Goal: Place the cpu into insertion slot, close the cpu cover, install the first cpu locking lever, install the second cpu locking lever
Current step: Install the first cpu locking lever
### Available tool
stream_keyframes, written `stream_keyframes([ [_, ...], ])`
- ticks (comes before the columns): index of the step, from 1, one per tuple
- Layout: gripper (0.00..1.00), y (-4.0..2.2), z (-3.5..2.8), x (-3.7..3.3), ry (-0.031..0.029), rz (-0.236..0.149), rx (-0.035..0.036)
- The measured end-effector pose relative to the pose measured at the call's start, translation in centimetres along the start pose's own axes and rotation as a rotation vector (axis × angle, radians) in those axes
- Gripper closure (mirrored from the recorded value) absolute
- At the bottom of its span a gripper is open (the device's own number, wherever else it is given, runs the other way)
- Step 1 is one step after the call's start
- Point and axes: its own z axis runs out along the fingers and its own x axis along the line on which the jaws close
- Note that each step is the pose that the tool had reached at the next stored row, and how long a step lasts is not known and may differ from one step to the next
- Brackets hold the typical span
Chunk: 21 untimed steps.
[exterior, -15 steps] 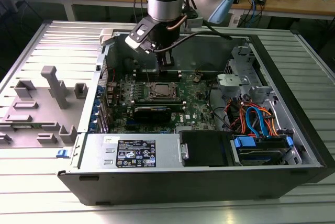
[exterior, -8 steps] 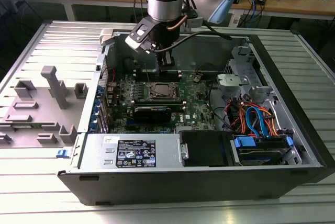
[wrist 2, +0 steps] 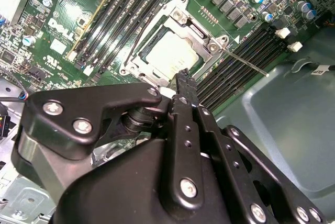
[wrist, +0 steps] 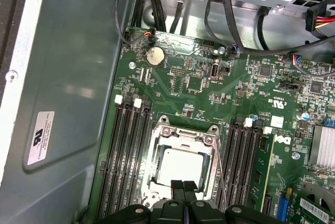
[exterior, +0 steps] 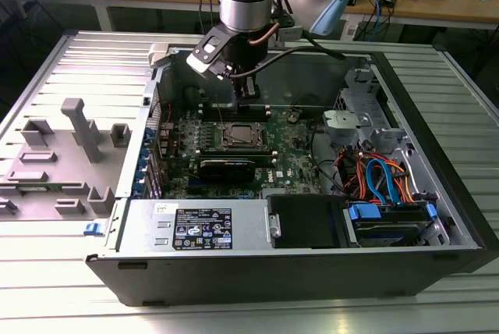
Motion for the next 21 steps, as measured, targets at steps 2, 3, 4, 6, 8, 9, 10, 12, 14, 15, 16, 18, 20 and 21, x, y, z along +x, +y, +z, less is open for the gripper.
stream_keyframes([
  [2,0.89,0.0,0.0,0.0,0.0,0.0,-0.0001],
  [3,0.89,0.0,0.0,0.0,0.0,0.0,0.0],
  [4,0.89,0.0,0.0,0.0,0.0,0.0,0.0],
  [6,0.89,0.0,-0.16,0.0,0.0,0.0,0.0],
  [8,0.89,0.01,-0.71,0.0,0.0,-0.001,0.0],
  [9,0.89,0.01,-0.85,0.0,0.0,-0.001,0.0],
  [10,0.89,0.0,-0.85,0.0,0.0002,-0.007,-0.0001],
  [12,0.89,0.0,-0.81,0.0,0.0015,-0.059,-0.0006],
  [14,0.89,0.0,-0.7,0.0,0.0028,-0.112,-0.0009],
  [15,0.89,0.0,-0.64,0.0,0.0034,-0.137,-0.0011],
  [16,0.89,0.0,-0.58,0.01,0.004,-0.157,-0.0013],
  [18,0.89,-0.01,-0.42,0.01,0.0052,-0.207,-0.0017],
  [20,0.89,-0.01,-0.31,0.01,0.0064,-0.248,-0.0015],
  [21,0.89,-0.01,-0.26,0.01,0.0068,-0.264,-0.0016],
])
